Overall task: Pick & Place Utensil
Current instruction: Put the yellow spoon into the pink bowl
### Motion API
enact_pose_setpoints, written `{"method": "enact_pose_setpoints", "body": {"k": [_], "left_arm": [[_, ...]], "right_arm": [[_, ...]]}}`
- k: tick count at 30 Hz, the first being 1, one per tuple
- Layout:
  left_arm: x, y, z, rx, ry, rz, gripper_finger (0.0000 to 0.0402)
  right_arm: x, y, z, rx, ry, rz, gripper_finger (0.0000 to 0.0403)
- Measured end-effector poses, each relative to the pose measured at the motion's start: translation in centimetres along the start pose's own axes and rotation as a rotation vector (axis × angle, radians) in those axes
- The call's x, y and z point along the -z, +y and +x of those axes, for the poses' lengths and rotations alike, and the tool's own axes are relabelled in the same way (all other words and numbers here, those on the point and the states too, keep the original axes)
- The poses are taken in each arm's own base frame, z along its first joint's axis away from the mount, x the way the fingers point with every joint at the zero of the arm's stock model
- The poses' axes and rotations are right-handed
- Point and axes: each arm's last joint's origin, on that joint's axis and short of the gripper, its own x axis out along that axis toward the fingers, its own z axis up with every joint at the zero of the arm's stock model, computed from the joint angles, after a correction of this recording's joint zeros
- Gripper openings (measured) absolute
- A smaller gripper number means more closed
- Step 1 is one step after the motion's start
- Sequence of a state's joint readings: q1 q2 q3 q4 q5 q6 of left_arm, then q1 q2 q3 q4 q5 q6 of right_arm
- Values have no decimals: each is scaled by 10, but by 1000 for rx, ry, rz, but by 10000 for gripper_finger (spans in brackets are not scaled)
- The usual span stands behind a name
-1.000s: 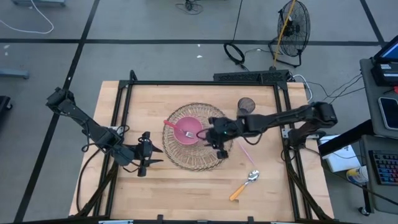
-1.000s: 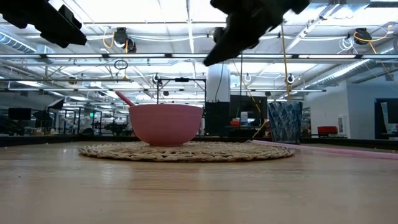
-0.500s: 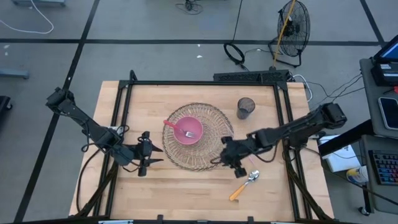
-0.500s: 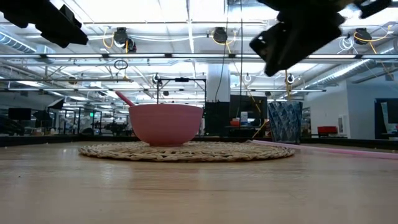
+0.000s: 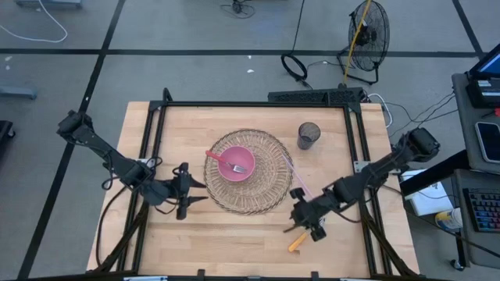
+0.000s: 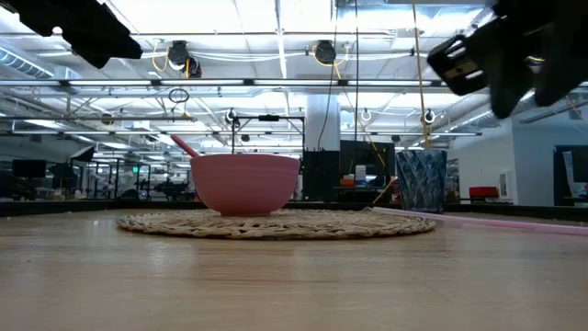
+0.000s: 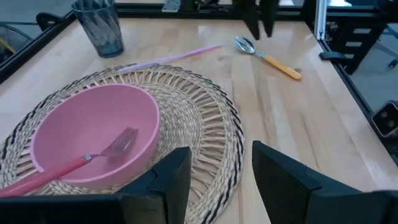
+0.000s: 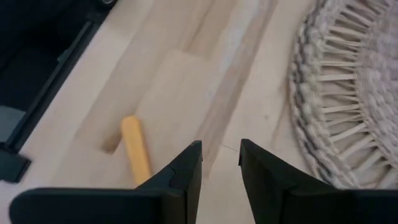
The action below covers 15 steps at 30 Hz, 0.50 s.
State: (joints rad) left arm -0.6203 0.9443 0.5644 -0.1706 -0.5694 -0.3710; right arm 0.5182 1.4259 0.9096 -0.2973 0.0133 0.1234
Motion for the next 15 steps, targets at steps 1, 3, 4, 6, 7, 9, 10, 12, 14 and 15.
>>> {"method": "enact_pose_setpoints", "body": {"k": [1,3,4,6,7,9,10,12,14,15], "left_arm": [[-1,1,0,-2,-3,-4,170],[-1,1,1,-4,-9,-10,170],[-2,1,1,-6,-10,-12,170],[-2,2,2,-12,-10,-16,170],[-2,3,2,-14,-11,-20,170],[-2,3,2,-18,-11,-22,170],[-2,4,2,-19,-11,-24,170],[-2,4,2,-20,-11,-26,170],[-2,4,2,-20,-11,-26,170],[-2,4,2,-20,-11,-27,170]], "right_arm": [[1,4,0,3,0,-13,100],[3,13,0,19,5,-42,100],[4,16,-1,30,8,-55,100],[6,23,-1,39,14,-78,103],[7,25,-1,36,20,-86,106],[8,30,-2,45,16,-88,114],[8,31,-2,44,16,-84,119],[9,33,-2,40,16,-75,131],[12,34,0,37,19,-55,143],[16,35,1,35,29,-44,149]]}}
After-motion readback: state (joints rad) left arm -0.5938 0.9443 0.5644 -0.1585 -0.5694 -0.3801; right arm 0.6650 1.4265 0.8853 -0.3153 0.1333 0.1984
